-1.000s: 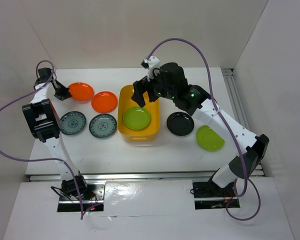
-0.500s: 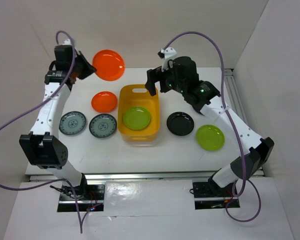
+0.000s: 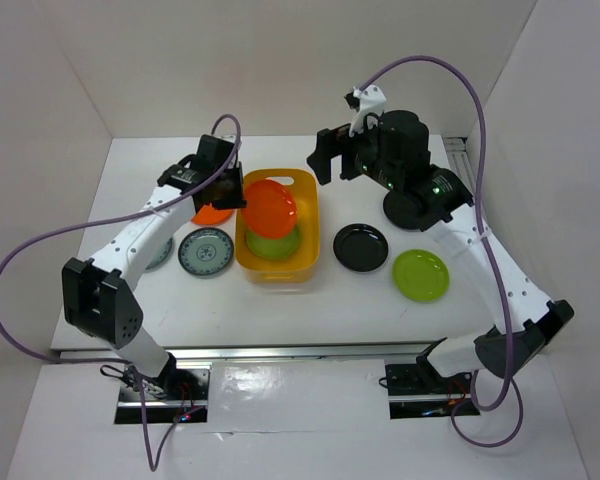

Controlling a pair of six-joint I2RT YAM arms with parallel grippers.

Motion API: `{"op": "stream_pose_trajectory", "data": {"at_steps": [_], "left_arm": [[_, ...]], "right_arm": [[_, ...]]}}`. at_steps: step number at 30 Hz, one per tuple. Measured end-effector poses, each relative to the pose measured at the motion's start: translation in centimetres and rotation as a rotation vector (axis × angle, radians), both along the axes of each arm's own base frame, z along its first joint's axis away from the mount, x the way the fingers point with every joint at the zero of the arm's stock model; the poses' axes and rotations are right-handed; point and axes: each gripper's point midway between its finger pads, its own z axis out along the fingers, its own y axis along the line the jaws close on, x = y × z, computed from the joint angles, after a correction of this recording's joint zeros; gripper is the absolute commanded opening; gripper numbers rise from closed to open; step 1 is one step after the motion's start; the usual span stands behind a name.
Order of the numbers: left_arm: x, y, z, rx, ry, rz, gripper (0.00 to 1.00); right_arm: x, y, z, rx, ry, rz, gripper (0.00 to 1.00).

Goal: Place the plates into the plastic bin on the countertop

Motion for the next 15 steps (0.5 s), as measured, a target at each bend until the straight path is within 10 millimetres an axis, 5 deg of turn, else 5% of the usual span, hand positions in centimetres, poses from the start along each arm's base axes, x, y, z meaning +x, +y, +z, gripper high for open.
{"op": "stream_pose_trajectory", "data": {"at_steps": [10, 15], "left_arm": [[0.8, -3.4, -3.7, 0.162, 0.062, -0.031, 0.0], [0.1, -3.1, -5.5, 0.211, 0.121, -0.009, 0.0]], "right_arm": [[-1.1, -1.1, 0.1, 0.004, 0.001, -0.007, 1.0], [-1.6, -1.4, 0.0, 0.002, 0.006, -0.006, 1.0]]}}
